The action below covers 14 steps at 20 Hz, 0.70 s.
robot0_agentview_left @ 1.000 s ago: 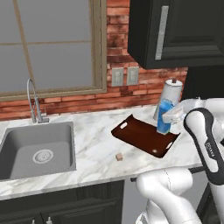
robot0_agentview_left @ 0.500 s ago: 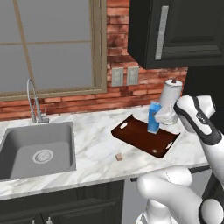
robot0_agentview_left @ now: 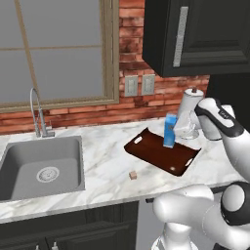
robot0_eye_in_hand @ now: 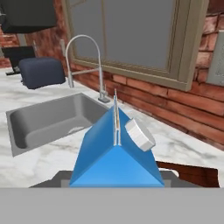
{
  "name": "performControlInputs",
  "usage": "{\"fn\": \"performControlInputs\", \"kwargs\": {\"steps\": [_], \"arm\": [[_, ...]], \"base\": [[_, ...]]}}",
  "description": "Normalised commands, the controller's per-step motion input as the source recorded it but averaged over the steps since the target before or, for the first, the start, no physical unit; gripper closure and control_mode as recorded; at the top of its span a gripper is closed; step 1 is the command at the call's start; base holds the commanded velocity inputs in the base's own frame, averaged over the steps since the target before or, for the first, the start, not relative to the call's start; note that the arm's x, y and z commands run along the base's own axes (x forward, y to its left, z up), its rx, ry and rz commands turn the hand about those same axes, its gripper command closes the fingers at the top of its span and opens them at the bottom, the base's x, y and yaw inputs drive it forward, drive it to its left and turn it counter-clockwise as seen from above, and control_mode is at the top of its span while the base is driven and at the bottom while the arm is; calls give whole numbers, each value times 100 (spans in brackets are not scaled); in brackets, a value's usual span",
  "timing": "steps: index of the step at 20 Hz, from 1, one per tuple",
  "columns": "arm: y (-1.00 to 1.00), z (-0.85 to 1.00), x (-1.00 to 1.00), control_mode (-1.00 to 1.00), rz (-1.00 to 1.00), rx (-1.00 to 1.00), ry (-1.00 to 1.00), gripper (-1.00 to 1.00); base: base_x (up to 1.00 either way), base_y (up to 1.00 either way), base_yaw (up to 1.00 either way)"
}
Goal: Take out the milk from the fridge and place it on the tray on the counter. Then take the sugar cube near the tray and place it in the tray.
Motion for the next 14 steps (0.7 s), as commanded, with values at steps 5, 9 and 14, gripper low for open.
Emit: {"fn": "performControlInputs", "kwargs": {"steps": [5, 9, 14], "arm": [[0, -17, 18, -100, 5, 0, 0, 100], [0, -12, 18, -100, 2, 0, 0, 100], [0, -18, 16, -100, 2, 0, 0, 100]], "base": [[0, 0, 0], [0, 0, 0], [0, 0, 0]]}}
